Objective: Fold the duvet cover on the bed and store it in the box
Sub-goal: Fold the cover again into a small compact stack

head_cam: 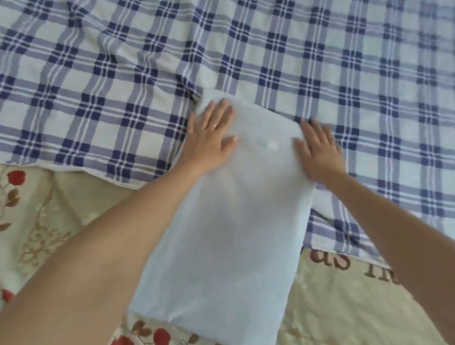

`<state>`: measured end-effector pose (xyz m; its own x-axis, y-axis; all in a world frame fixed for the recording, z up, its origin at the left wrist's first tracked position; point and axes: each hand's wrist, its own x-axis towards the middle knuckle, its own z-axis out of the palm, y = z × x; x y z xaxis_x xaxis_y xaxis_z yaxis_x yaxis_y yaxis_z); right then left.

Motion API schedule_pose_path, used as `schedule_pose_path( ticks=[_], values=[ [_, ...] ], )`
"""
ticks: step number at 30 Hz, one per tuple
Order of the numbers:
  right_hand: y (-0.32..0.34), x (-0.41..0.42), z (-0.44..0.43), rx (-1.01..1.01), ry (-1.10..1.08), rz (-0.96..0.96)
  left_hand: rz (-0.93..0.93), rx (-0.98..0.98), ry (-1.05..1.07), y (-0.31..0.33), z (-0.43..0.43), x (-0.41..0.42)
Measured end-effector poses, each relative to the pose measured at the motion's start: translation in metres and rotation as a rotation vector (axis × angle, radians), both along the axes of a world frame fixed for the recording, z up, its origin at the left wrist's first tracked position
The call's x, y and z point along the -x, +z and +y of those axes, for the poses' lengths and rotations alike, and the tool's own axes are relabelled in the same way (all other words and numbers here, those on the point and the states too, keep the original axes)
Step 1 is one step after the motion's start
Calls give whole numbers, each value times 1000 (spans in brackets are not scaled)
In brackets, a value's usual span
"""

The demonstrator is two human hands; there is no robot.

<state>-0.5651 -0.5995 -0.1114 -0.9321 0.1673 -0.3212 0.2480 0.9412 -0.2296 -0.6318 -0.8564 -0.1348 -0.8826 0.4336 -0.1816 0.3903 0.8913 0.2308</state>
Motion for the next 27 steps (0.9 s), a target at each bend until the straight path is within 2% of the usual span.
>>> schedule_pose_path(
  ticks=[3,5,7,9,10,12,14,17,18,20,22,24,27],
  values=[
    [-4,18,-10,-166,-146,-58,-44,54,13,-1,9,13],
    [6,9,-39,-280,-117,32,-64,69,22,6,14,10],
    [8,-23,-73,-180,116,141,-32,82,30,14,12,-9],
    [1,-69,-88,-103,392,105,-15,137,-35,14,-1,-48],
    [-4,-85,-84,-120,427,83,-7,144,-76,11,-15,-69],
    [-14,-106,-63,-145,313,51,-21,139,-121,4,-54,-102],
    [-15,-114,-59,-124,131,16,-62,149,-79,2,-86,-112],
    [-5,-125,-111,-187,-33,14,3,182,64,14,-76,-135],
    [-2,-134,-136,-176,-8,51,39,154,49,20,-64,-149],
    [-7,-163,-178,-156,133,123,71,137,-138,20,-54,-183],
    [-19,-199,-189,-170,276,122,57,208,-303,10,-82,-207],
    [-27,-232,-175,-147,361,88,26,255,-202,-2,-129,-215],
    [-28,-255,-154,-131,318,79,-53,223,-51,-11,-175,-223]
  ],
)
